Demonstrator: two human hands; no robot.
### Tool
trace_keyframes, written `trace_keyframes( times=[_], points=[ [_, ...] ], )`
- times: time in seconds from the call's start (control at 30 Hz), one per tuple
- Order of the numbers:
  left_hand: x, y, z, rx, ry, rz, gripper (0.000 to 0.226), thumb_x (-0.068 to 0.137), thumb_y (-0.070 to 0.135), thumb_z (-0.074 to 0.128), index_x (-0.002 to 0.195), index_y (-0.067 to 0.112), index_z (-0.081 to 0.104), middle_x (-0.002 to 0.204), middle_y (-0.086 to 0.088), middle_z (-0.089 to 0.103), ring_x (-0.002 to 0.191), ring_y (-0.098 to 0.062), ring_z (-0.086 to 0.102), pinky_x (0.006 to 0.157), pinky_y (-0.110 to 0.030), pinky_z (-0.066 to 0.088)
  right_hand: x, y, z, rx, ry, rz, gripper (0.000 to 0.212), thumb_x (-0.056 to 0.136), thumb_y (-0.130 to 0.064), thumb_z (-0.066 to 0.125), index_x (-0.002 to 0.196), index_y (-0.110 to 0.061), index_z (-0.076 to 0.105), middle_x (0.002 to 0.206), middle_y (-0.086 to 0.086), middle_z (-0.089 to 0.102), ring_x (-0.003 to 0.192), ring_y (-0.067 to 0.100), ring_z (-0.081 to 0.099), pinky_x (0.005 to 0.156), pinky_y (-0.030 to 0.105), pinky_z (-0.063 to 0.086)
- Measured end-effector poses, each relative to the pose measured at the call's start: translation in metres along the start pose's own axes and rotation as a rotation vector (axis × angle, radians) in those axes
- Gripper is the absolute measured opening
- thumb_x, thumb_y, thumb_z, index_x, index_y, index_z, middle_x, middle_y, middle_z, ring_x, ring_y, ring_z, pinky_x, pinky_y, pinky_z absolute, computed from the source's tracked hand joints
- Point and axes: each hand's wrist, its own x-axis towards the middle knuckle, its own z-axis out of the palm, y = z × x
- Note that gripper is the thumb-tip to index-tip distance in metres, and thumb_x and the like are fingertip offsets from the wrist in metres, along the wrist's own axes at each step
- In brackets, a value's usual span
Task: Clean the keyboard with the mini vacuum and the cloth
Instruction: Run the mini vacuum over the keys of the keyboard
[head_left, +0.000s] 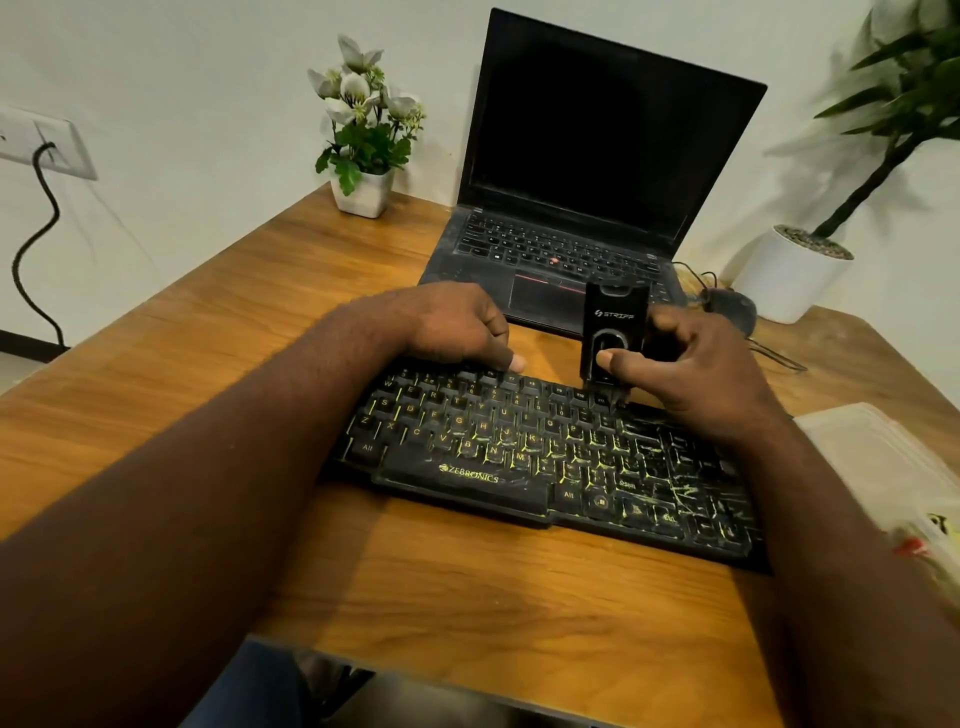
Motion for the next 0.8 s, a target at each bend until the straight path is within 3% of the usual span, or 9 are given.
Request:
trace_keyframes(
  times=[0.17, 0.33, 0.53, 0.7, 0.8],
  points=[
    [0.0015, -0.0009, -0.0003, 0.012, -0.012, -0.001, 0.034, 0.093, 0.047, 0.07, 0.083, 0.014, 0.071, 0.06, 0.01, 0.063, 0.049, 0.001, 0.056, 0.066, -0.027, 0.041, -0.0019, -0.0014, -0.0003, -0.006, 0.015, -0.018, 0.026, 0.086, -0.027, 0.082, 0.11, -0.02, 0.074, 0.097, -0.003, 0.077, 0.082, 0.009, 0.074, 0.064, 0.021, 0.059],
    [0.0034, -0.0029, -0.0002, 0.018, -0.006, 0.007, 0.033, 0.093, 0.047, 0.07, 0.081, 0.015, 0.071, 0.061, 0.01, 0.064, 0.051, 0.001, 0.058, 0.069, -0.028, 0.041, -0.0057, -0.0056, -0.0031, 0.042, -0.019, -0.06, 0.024, 0.086, -0.021, 0.081, 0.108, -0.022, 0.074, 0.103, 0.0, 0.078, 0.089, 0.016, 0.076, 0.077, 0.039, 0.065],
    [0.0039, -0.0034, -0.0009, 0.022, -0.003, 0.005, 0.034, 0.093, 0.048, 0.07, 0.082, 0.015, 0.072, 0.06, 0.011, 0.064, 0.05, 0.003, 0.057, 0.07, -0.028, 0.041, -0.0061, -0.0053, -0.0075, 0.035, -0.066, -0.068, 0.02, 0.086, -0.02, 0.082, 0.104, -0.014, 0.075, 0.096, 0.007, 0.078, 0.085, 0.025, 0.077, 0.076, 0.057, 0.063],
    [0.0029, -0.0013, -0.0006, 0.028, -0.003, 0.011, 0.035, 0.093, 0.047, 0.07, 0.085, 0.013, 0.072, 0.061, 0.011, 0.064, 0.051, 0.004, 0.057, 0.067, -0.027, 0.04, -0.0056, -0.0052, -0.0048, 0.025, -0.041, -0.085, 0.027, 0.086, -0.021, 0.081, 0.112, -0.018, 0.074, 0.1, 0.0, 0.078, 0.088, 0.016, 0.076, 0.074, 0.044, 0.065],
    [0.0027, -0.0018, -0.0012, 0.029, -0.001, 0.012, 0.035, 0.093, 0.048, 0.07, 0.083, 0.014, 0.071, 0.06, 0.011, 0.064, 0.051, 0.004, 0.057, 0.067, -0.028, 0.041, -0.0047, -0.0034, -0.0078, 0.03, -0.085, -0.086, 0.023, 0.084, -0.019, 0.082, 0.106, -0.016, 0.075, 0.095, 0.002, 0.078, 0.084, 0.018, 0.076, 0.07, 0.043, 0.064]
  ],
)
